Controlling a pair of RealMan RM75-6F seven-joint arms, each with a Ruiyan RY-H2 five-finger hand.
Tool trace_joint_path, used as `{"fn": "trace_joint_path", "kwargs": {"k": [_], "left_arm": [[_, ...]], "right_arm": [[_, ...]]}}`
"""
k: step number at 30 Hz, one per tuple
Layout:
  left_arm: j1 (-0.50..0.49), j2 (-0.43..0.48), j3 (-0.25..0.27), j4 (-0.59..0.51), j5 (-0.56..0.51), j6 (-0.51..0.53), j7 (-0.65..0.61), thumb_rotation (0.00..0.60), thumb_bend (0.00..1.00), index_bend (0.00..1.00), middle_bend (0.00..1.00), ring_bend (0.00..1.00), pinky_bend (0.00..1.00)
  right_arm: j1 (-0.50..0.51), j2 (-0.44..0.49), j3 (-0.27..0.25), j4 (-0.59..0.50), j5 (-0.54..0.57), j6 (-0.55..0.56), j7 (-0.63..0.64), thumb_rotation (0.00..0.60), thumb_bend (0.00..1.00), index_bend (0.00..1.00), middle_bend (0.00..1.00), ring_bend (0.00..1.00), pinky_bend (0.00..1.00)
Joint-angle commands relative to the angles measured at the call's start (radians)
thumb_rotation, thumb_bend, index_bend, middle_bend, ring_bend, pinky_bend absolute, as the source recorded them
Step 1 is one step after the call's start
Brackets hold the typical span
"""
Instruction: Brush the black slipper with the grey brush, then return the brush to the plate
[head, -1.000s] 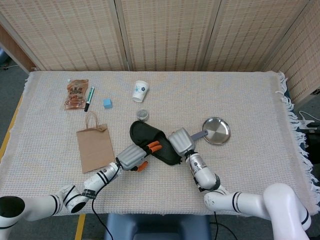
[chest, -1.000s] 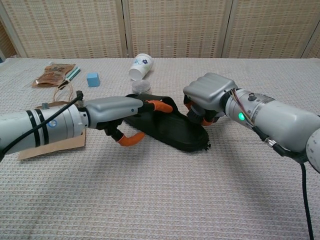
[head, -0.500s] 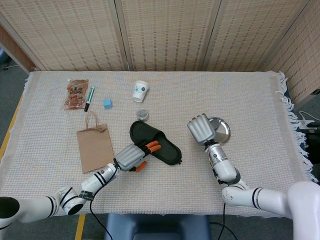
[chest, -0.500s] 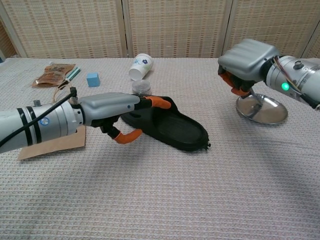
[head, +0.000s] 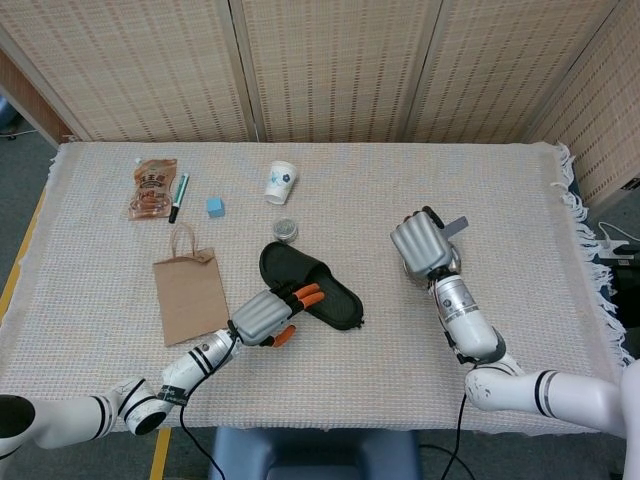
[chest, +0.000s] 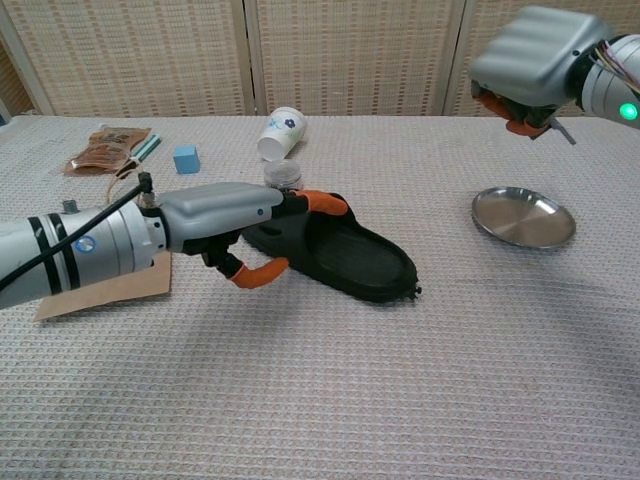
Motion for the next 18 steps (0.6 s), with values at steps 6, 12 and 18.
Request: {"fn": "trace_joint_path", "kwargs": {"k": [6,12,18], "left_arm": [[0.017,0.008,0.022,-0.012,0.021,0.022,0.015,0.600,0.59,0.00,0.00,0.00,0.07],[0.033,0.018,0.038,-0.017,0.031,0.035,0.022,0.600,0.59,0.00,0.00,0.00,0.07],[0.043,0.014,0.052,-0.002,0.040,0.038,0.011,0.600,0.59,0.00,0.00,0.00,0.07]], "right_arm": [[-0.038,-0.053,-0.081,0.165,0.082,-0.044,0.009,0.600,0.33,0.83,0.58,0.58,0.61],[-0.055,-0.172,-0.092,0.371,0.065,-0.118,0.113,0.600,0.33,0.83,0.58,0.58,0.61],[-0.073,-0.294,-0.104,0.555,0.017,-0.161,0.188,0.600,0.33,0.83,0.58,0.58,0.61]]}}
